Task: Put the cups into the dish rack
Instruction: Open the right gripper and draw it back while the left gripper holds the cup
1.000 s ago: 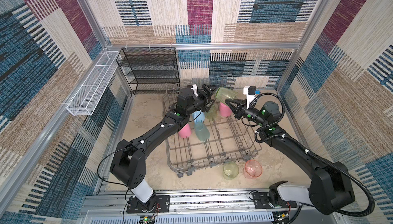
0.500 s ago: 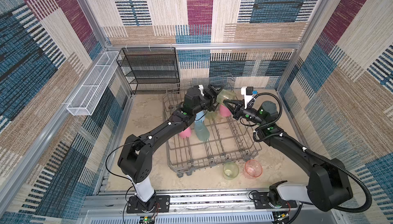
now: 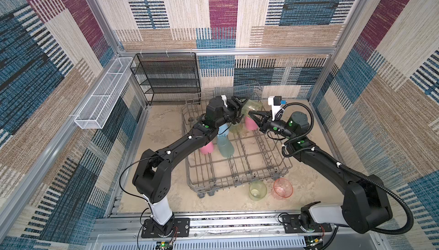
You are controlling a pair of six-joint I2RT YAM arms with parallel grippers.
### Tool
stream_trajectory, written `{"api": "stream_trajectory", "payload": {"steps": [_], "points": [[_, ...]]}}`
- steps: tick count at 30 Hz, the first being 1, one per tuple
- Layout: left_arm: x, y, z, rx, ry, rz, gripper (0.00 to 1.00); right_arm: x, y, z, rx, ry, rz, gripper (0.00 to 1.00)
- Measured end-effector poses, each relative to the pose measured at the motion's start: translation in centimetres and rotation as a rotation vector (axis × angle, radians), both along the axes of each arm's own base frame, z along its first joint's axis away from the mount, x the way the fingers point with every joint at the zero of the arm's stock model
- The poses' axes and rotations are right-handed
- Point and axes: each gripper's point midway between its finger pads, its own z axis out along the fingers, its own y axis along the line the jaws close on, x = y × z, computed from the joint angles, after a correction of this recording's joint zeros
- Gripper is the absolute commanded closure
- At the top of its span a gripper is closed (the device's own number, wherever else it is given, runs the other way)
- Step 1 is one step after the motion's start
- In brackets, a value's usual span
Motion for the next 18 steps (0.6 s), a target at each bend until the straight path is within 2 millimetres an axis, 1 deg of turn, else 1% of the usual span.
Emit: {"api": "stream_trajectory", "payload": {"steps": [3, 8, 12, 15, 18], "points": [[-0.2, -0.1, -0.1, 0.003, 0.000, -0.009, 0.30, 0.2, 0.0, 0.0, 0.000, 0.003, -0.009, 0.78], [-0.2, 0.0, -0.3, 0.008, 0.001, -0.007, 0.31, 0.4, -0.2, -0.1, 0.000, 0.007, -0.022, 0.75], [-0.1, 0.4, -0.1, 0.006, -0.003, 0.002, 0.31, 0.5, -0.3, 0.1, 0.000, 0.008, -0.032, 0.70], [0.0, 1.0, 0.0, 0.007, -0.005, 0.018, 0.31, 0.5, -0.3, 0.2, 0.002, 0.006, -0.038, 0.68], [0.3, 2.0, 0.2, 0.017, -0.019, 0.045, 0.31, 0.5, -0.5, 0.3, 0.001, 0.009, -0.044, 0.68]]}}
